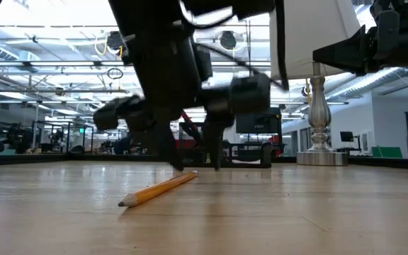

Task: Pick and place office supplies into organizer
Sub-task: Put the yellow pencil into the desk organizer

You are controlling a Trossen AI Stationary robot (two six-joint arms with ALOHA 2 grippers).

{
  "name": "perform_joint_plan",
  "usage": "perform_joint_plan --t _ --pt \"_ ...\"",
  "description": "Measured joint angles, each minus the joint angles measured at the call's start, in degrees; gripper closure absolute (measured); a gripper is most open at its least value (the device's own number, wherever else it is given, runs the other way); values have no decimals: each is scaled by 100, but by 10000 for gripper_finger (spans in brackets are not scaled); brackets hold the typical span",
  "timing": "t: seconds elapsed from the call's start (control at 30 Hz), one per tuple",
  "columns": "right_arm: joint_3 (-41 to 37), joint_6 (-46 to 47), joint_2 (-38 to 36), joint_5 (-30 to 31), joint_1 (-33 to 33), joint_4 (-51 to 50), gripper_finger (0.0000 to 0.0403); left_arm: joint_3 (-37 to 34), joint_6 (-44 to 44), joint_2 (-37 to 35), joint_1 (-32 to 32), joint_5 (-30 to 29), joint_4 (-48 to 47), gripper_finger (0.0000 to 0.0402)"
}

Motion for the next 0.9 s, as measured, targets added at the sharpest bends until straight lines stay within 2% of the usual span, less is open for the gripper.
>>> perform_joint_plan --t 0.4,0.9 --pt "0 0 -2 0 0 5 303 6 -83 203 56 67 37 192" --pt "1 1 -2 0 0 3 303 -3 -111 219 38 193 49 356"
